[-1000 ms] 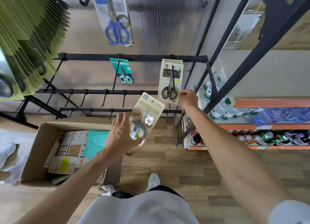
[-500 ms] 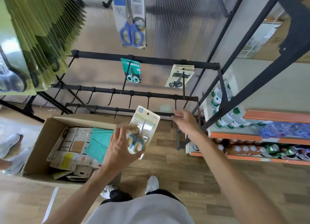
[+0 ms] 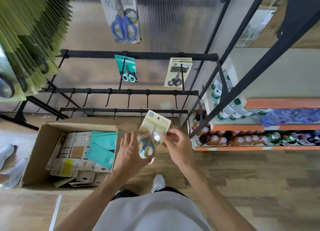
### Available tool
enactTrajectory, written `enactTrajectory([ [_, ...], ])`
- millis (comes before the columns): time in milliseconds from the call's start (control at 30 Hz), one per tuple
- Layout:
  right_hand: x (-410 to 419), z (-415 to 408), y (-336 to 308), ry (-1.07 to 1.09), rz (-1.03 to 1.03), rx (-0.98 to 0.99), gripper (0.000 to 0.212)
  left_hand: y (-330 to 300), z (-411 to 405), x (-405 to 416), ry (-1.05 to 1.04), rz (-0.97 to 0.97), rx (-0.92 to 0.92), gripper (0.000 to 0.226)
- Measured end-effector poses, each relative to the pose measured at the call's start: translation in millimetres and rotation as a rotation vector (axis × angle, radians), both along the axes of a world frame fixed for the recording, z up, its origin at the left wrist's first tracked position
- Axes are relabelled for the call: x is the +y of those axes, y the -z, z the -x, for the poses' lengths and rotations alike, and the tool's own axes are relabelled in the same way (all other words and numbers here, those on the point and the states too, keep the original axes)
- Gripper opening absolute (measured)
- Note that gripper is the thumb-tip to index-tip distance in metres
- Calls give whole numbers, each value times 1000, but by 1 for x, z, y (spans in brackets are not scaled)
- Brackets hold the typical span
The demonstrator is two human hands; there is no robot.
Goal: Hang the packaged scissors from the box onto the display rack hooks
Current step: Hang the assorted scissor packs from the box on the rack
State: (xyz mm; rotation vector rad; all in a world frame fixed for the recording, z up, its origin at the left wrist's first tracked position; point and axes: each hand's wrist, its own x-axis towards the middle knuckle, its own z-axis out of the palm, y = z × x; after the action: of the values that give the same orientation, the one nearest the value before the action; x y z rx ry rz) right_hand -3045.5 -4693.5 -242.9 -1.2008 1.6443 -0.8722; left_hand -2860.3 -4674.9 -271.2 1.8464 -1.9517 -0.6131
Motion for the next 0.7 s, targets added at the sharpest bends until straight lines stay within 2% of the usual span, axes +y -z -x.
enactTrajectory([
  [167,-5,9,-6,7,21,29,20,-6,10,3,59,53,-18,85],
  [300,-35,51,-26,11,67,51,15,-11,5,1,109,65,-33,91],
  [433,-66,86,-46,17,96,95,15,-9,-6,-2,126,41,-28,85],
  [567,-88,86,-49,11,71,134,4,-6,-11,-4,148,26,-22,84],
  [700,-97,82,-47,15,45,160,15,-8,-13,-4,149,26,0,85],
])
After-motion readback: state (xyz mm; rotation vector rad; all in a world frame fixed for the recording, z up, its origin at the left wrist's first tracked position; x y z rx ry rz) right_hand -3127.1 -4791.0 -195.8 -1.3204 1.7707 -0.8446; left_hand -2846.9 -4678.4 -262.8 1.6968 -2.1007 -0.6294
